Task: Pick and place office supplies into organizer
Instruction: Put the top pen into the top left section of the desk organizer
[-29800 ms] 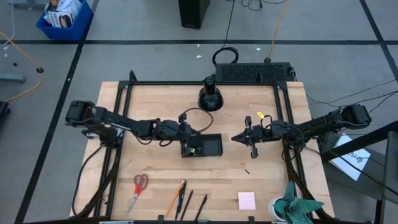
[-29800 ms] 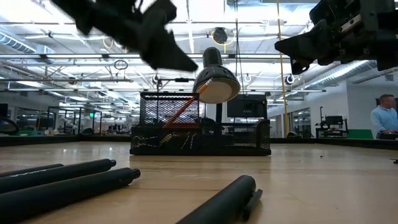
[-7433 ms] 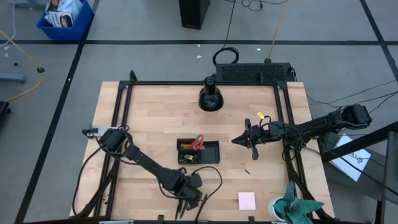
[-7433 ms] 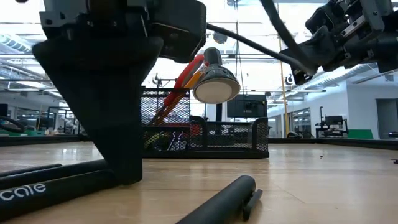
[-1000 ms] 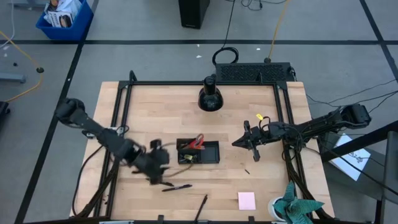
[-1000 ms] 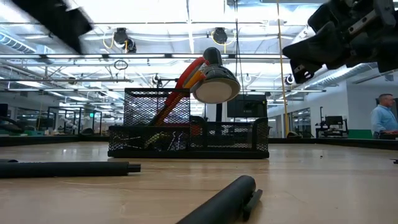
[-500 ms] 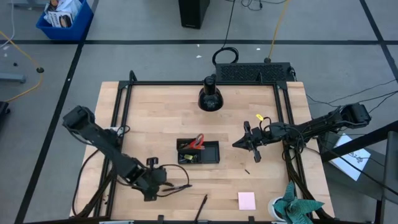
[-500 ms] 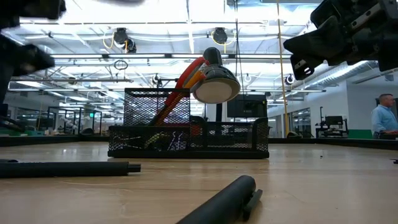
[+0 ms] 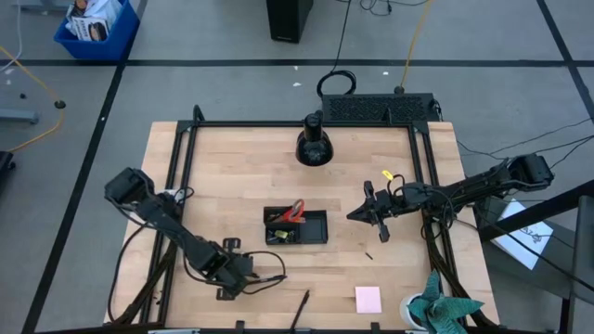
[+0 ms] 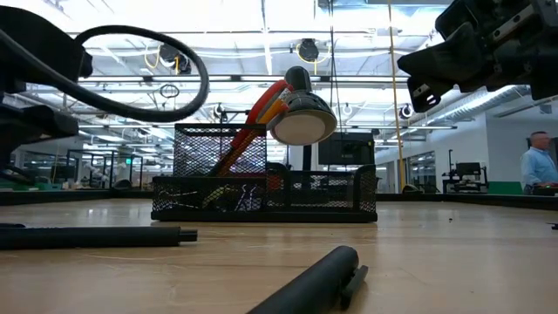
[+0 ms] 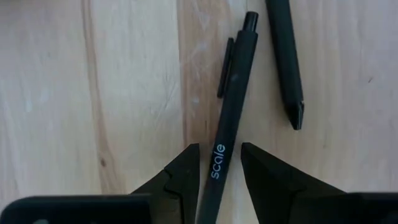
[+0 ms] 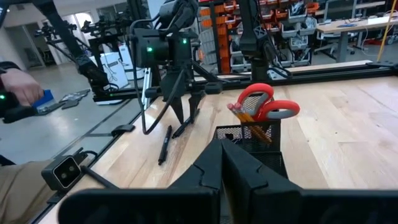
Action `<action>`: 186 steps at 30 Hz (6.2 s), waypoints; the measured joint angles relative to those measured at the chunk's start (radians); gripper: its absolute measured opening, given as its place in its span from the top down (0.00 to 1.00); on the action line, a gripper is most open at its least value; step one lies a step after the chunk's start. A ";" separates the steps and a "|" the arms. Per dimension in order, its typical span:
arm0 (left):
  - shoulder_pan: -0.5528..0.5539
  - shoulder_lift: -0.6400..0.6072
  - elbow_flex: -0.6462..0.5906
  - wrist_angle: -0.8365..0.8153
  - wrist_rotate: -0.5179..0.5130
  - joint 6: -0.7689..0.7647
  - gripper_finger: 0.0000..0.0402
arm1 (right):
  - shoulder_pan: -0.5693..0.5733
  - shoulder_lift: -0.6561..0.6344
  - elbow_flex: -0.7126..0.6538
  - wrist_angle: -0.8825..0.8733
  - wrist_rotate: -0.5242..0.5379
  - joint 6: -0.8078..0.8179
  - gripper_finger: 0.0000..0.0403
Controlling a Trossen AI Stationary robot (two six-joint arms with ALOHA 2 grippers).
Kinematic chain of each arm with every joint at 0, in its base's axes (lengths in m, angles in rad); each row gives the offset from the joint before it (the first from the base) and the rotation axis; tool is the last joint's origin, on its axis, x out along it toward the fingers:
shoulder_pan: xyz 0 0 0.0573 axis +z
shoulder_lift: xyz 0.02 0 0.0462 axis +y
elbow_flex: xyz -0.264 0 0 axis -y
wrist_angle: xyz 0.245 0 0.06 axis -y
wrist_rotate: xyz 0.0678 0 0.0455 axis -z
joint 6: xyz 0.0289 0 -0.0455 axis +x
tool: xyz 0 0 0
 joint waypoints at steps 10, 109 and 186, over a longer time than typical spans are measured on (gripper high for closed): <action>0.085 0.060 0.007 0.009 0.055 0.007 0.69 | 0.000 0.000 0.000 -0.001 0.000 0.000 1.00; 0.549 -0.140 -0.455 1.379 -0.140 0.644 0.89 | 0.000 0.000 0.000 0.005 -0.003 -0.018 1.00; 0.068 0.349 0.337 0.223 -0.143 0.156 0.94 | 0.000 0.000 0.000 -0.033 -0.004 -0.022 1.00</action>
